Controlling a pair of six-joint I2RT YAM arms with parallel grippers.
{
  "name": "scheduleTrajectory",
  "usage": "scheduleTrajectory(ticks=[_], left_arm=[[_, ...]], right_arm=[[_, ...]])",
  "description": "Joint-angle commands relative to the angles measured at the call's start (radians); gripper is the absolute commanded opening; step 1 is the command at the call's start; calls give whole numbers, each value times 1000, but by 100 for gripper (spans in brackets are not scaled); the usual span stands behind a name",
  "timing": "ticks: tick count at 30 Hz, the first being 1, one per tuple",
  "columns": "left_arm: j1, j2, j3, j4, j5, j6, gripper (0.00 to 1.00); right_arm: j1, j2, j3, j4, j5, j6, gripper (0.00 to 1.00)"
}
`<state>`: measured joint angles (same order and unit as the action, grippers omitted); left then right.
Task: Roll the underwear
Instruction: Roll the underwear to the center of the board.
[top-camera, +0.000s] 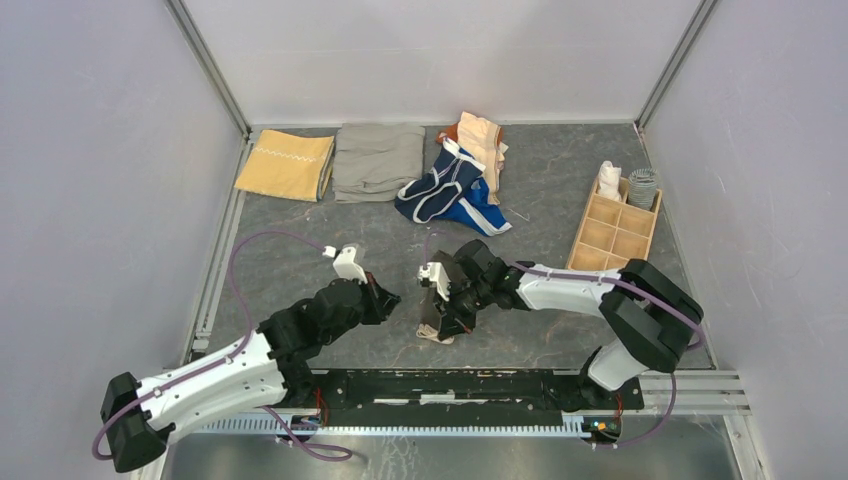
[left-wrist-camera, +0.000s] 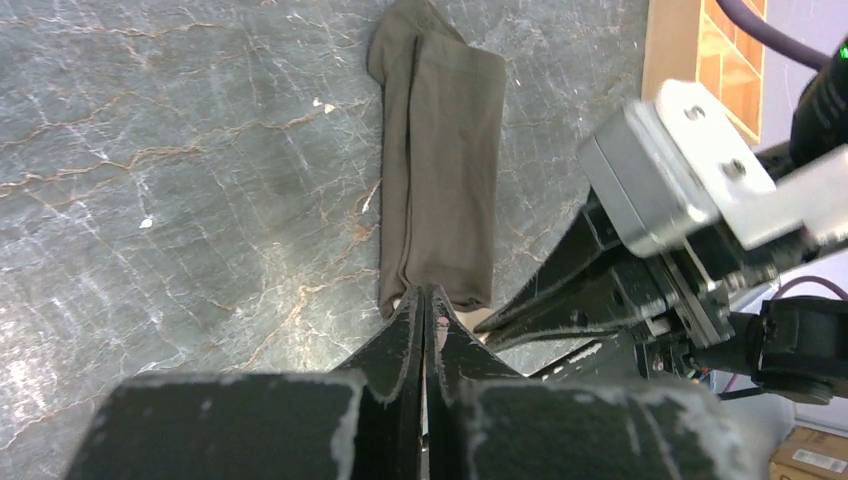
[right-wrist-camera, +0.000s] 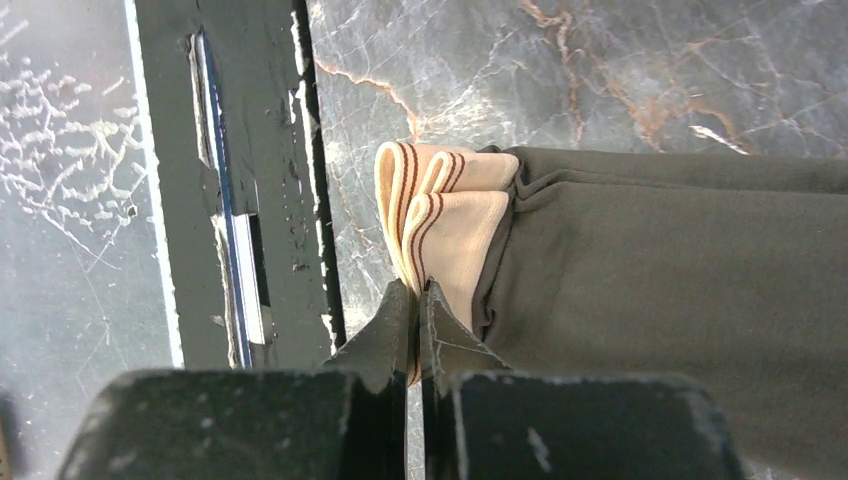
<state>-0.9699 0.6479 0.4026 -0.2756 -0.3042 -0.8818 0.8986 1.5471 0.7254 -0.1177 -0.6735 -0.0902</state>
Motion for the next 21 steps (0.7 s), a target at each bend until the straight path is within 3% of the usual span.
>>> scheduleTrajectory(ticks=[1, 12, 21], left_arm=[[2, 24, 45, 64, 41, 68, 2], [2, 113, 79, 126, 87, 115, 2], [2, 200, 123, 166, 113, 141, 2]], right_arm=[[-56, 52, 36, -3, -34, 8, 0], [-185, 111, 53, 0, -123, 47, 0], [-257, 110, -3, 155, -271, 174, 0]])
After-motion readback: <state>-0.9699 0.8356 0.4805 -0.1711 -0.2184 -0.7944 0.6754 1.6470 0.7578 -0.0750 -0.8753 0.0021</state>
